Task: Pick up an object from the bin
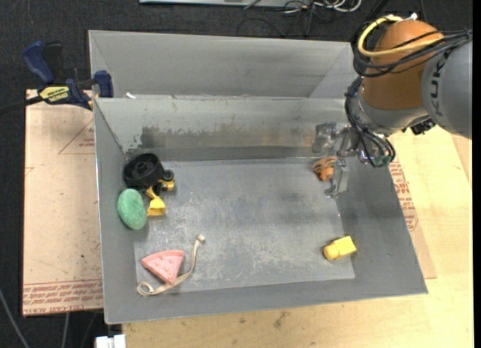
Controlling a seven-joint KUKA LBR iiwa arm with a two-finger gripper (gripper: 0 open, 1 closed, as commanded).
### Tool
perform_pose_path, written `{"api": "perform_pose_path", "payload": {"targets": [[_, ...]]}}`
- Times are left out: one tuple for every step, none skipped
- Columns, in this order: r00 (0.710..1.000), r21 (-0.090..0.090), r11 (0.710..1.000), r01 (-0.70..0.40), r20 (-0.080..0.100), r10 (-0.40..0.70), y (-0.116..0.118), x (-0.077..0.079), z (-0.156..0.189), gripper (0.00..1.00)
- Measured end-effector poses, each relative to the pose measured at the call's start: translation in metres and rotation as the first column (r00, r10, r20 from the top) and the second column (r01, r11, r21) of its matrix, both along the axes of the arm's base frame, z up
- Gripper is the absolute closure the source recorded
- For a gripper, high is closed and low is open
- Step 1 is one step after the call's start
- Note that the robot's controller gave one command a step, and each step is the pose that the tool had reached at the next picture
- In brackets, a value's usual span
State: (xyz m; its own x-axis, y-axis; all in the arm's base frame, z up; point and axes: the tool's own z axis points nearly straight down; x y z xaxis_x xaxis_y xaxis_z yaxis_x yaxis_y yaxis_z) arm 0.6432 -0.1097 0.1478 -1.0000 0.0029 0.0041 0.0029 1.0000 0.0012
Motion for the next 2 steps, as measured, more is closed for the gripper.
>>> {"api": "perform_pose_path", "payload": {"targets": [[1.000,-0.001,1.000,-0.002,0.007,0.002,0.000,0.001,0.005,0.00],[0.998,-0.002,0.998,-0.065,0.012,0.065,-0.037,0.012,-0.074,0.00]]}}
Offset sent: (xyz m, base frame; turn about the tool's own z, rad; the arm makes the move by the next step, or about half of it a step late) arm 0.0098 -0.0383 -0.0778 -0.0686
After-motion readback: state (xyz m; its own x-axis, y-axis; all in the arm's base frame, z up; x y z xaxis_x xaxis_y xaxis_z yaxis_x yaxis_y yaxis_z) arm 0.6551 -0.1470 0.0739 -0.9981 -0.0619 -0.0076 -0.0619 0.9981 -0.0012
